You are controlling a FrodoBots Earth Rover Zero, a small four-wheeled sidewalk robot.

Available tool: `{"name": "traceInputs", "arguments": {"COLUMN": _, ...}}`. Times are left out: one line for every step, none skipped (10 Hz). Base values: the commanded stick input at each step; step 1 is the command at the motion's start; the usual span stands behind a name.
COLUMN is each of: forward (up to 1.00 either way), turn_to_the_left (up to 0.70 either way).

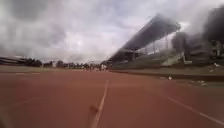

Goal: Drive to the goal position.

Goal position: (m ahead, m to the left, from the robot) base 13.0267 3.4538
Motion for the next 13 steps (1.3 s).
{"name": "traceInputs", "arguments": {"forward": 0.85, "turn_to_the_left": 0.00}}
{"name": "traceInputs", "arguments": {"forward": 0.85, "turn_to_the_left": 0.00}}
{"name": "traceInputs", "arguments": {"forward": 0.85, "turn_to_the_left": 0.00}}
{"name": "traceInputs", "arguments": {"forward": 0.85, "turn_to_the_left": 0.00}}
{"name": "traceInputs", "arguments": {"forward": 0.85, "turn_to_the_left": 0.00}}
{"name": "traceInputs", "arguments": {"forward": 0.85, "turn_to_the_left": 0.00}}
{"name": "traceInputs", "arguments": {"forward": 0.85, "turn_to_the_left": 0.00}}
{"name": "traceInputs", "arguments": {"forward": 0.85, "turn_to_the_left": 0.00}}
{"name": "traceInputs", "arguments": {"forward": 0.85, "turn_to_the_left": 0.00}}
{"name": "traceInputs", "arguments": {"forward": 0.85, "turn_to_the_left": 0.00}}
{"name": "traceInputs", "arguments": {"forward": 0.85, "turn_to_the_left": 0.00}}
{"name": "traceInputs", "arguments": {"forward": 0.85, "turn_to_the_left": 0.00}}
{"name": "traceInputs", "arguments": {"forward": 0.85, "turn_to_the_left": 0.00}}
